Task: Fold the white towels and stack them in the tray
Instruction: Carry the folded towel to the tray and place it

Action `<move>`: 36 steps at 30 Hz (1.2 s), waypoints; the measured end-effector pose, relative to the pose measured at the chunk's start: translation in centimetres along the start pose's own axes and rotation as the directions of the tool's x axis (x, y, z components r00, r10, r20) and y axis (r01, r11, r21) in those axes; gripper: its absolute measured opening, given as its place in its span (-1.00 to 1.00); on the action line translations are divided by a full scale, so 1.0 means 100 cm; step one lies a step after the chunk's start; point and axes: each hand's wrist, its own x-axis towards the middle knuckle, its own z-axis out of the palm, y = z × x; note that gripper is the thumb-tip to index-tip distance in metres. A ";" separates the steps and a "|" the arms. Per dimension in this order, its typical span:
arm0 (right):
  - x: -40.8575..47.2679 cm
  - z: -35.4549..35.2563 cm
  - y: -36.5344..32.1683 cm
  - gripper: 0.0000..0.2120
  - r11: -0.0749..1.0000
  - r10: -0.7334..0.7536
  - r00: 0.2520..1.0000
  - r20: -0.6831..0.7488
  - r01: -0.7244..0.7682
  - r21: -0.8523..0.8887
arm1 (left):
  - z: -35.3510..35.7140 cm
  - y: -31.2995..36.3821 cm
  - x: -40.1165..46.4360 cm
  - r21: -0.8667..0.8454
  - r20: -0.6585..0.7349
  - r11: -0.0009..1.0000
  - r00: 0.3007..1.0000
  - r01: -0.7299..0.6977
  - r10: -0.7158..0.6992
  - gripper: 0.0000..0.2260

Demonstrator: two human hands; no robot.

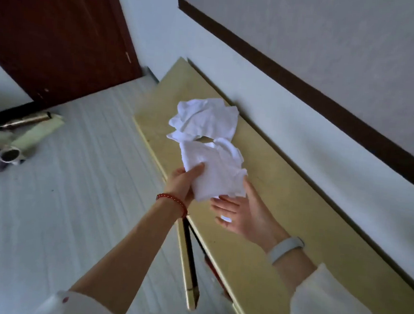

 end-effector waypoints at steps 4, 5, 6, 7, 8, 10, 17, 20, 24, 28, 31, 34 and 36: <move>0.001 0.128 0.003 -0.88 0.963 -0.269 0.962 0.042 0.267 0.047 | -0.086 0.061 -0.033 -0.047 -0.068 0.989 0.988 -0.143 0.140 -0.95; 0.003 0.163 0.008 -0.88 0.954 -0.299 0.952 0.067 0.300 -0.006 | -0.115 0.077 -0.044 -0.075 -0.054 0.984 0.986 -0.161 0.157 -0.94; 0.004 0.197 0.015 -0.84 0.940 -0.323 0.942 0.094 0.331 -0.078 | -0.147 0.091 -0.054 -0.106 -0.025 0.982 0.988 -0.156 0.154 -0.89; 0.005 0.228 0.023 -0.82 0.896 -0.378 0.918 0.124 0.396 -0.201 | -0.182 0.106 -0.066 -0.142 0.020 0.982 0.992 -0.124 0.128 -0.81; 0.006 0.260 0.031 -0.81 0.813 -0.443 0.878 0.181 0.479 -0.330 | -0.220 0.122 -0.077 -0.188 0.072 0.978 0.992 -0.086 0.101 -0.71; 0.007 0.325 0.050 -0.84 0.564 -0.501 0.777 0.381 0.627 -0.537 | -0.301 0.153 -0.102 -0.263 0.132 0.964 0.988 -0.042 0.079 -0.49; 0.040 0.532 0.152 -0.87 0.009 -0.284 0.519 0.806 0.842 -0.539 | -0.502 0.207 -0.159 0.310 -0.345 0.909 0.857 -0.280 0.382 -0.82; 0.071 0.593 0.215 -0.92 0.123 -0.432 0.552 0.714 0.820 -0.559 | -0.559 0.209 -0.165 0.649 -0.562 0.731 0.514 -0.211 0.648 -0.86; 0.113 0.664 0.295 -0.87 0.569 -0.152 0.868 0.472 0.467 -0.677 | -0.632 0.212 -0.162 0.741 -0.622 0.671 0.353 -0.022 0.699 -0.77; 0.159 0.740 0.341 -0.87 0.453 -0.050 0.819 0.571 0.528 -0.718 | -0.725 0.228 -0.151 0.760 -0.648 0.622 0.309 0.190 0.697 -0.73; 0.197 0.809 0.359 -0.82 0.100 -0.173 0.628 0.759 0.778 -0.620 | -0.797 0.260 -0.138 0.734 -0.678 0.590 0.313 0.337 0.665 -0.69; 0.232 0.891 0.375 -0.78 -0.168 -0.177 0.472 0.863 0.850 -0.500 | -0.869 0.303 -0.121 0.664 -0.747 0.653 0.286 0.365 0.600 -0.69; 0.249 0.946 0.388 -0.77 -0.215 -0.191 0.413 0.890 0.868 -0.449 | -0.916 0.328 -0.115 0.582 -0.811 0.750 0.284 0.314 0.511 -0.74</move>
